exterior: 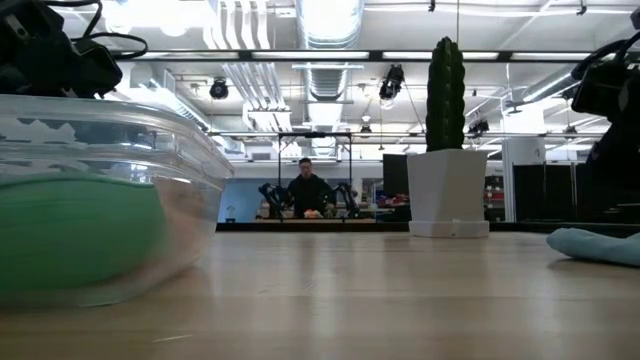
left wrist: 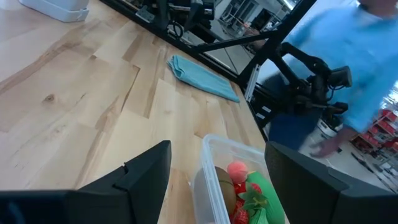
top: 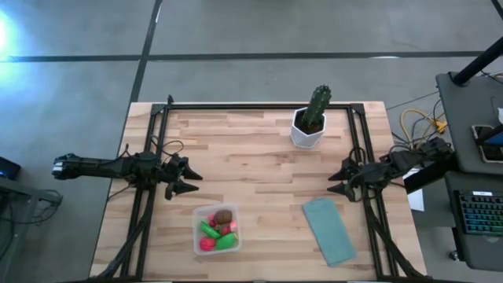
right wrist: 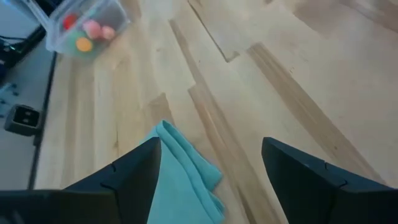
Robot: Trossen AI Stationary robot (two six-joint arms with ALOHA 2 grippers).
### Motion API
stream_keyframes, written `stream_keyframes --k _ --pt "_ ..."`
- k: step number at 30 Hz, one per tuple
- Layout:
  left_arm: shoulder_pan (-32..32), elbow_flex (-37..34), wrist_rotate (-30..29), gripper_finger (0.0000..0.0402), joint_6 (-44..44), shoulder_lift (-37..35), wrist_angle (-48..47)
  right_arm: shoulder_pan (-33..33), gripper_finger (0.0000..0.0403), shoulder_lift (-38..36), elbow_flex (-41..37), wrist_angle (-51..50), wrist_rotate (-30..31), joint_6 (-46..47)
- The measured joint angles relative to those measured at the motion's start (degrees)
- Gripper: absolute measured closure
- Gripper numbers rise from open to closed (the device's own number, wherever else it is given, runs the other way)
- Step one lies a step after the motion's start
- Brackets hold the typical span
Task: Pick and placing Produce into tupperware
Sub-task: Return to Home Position
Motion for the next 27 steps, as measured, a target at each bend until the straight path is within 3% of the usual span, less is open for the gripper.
stream_keyframes --k 27 --pt "0.0 0.0 0.0 0.0155 0.0 0.0 0.0 0.0 0.0133 1.6 0.2 0.1 0.0 -1.2"
